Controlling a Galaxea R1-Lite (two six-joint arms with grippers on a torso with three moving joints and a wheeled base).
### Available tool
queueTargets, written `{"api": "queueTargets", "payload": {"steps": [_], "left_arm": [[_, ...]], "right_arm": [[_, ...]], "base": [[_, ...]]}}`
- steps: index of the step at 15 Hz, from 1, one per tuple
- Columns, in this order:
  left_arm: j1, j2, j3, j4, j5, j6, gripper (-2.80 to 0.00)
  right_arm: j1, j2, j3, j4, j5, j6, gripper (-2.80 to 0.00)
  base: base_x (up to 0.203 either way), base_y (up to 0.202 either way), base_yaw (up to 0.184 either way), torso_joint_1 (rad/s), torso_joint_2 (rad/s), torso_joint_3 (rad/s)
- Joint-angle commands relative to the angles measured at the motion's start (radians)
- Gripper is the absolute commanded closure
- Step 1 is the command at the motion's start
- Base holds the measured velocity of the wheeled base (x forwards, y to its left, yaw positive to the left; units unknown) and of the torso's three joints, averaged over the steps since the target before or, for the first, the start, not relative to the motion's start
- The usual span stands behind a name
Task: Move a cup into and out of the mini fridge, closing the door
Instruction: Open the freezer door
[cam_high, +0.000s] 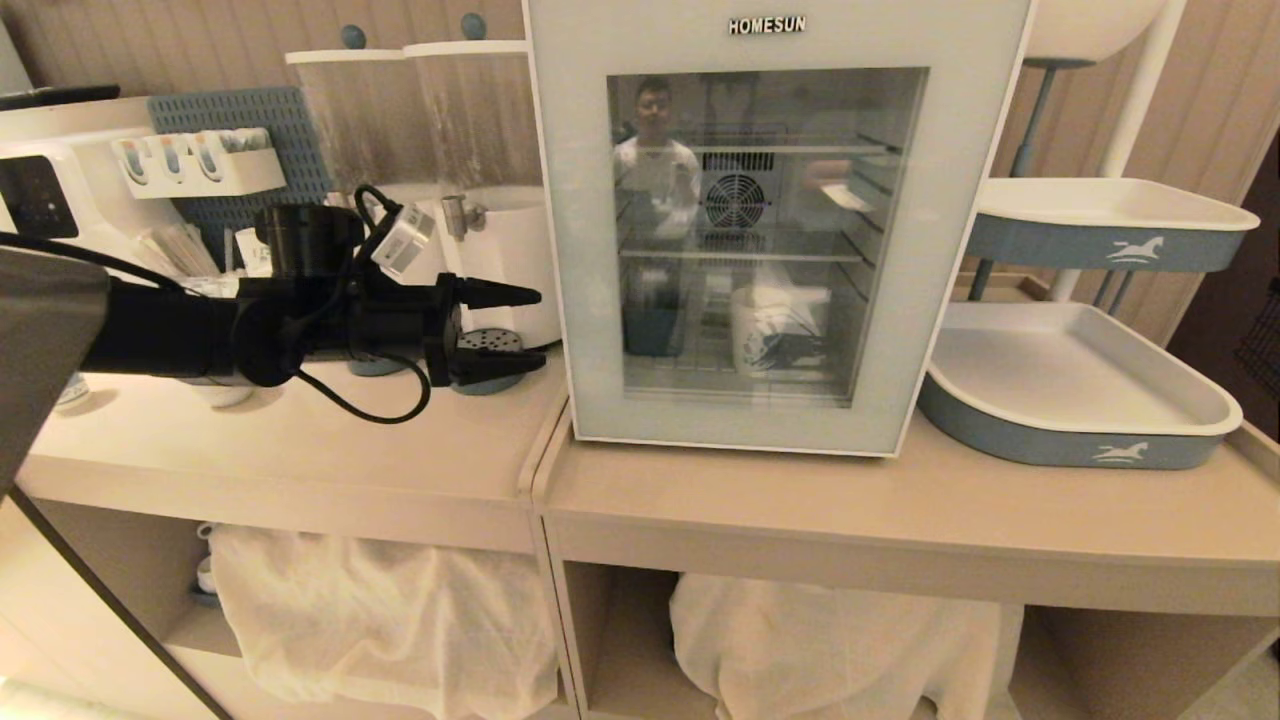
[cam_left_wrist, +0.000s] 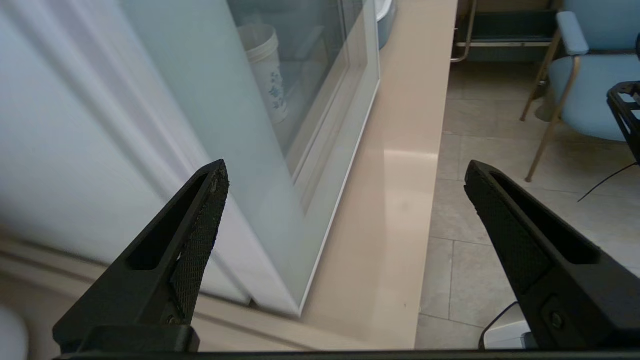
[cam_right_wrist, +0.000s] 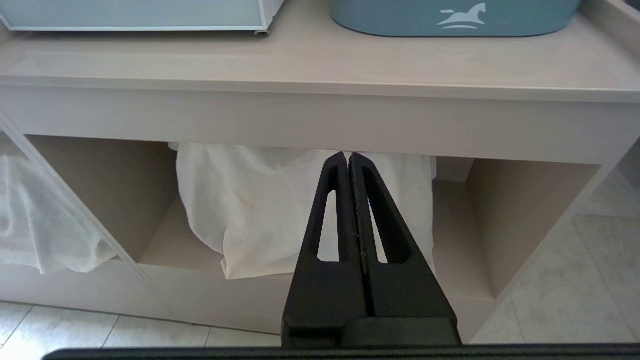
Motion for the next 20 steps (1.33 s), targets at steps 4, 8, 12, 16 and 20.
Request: {"api": "queueTargets", "payload": {"steps": [4, 8, 12, 16, 20], "left_arm": [[0.003, 0.033, -0.083, 0.011, 0.001, 0.002, -2.8], [-0.045, 0.085, -0.14, 0.038, 0.021, 0.0, -2.8], [-0.055, 0.119, -0.147, 0.034, 0.036, 0.003, -2.8], [-0.04, 0.082, -0.116, 0.034, 0.035, 0.035, -2.8], [0.004, 0.045, -0.075, 0.032, 0.036, 0.054, -2.8]], "right_arm": [[0.0, 0.0, 0.0, 0.001, 0.001, -0.003, 0.0], [0.0, 0.0, 0.0, 0.001, 0.001, -0.003, 0.0], [0.0, 0.0, 0.0, 0.001, 0.001, -0.003, 0.0], [0.0, 0.0, 0.0, 0.001, 0.001, -0.003, 0.0], [0.0, 0.0, 0.0, 0.001, 0.001, -0.003, 0.0]], "base": [[0.0, 0.0, 0.0, 0.0, 0.0, 0.0], [0.0, 0.0, 0.0, 0.0, 0.0, 0.0], [0.0, 0.0, 0.0, 0.0, 0.0, 0.0], [0.0, 0.0, 0.0, 0.0, 0.0, 0.0], [0.0, 0.0, 0.0, 0.0, 0.0, 0.0]]}}
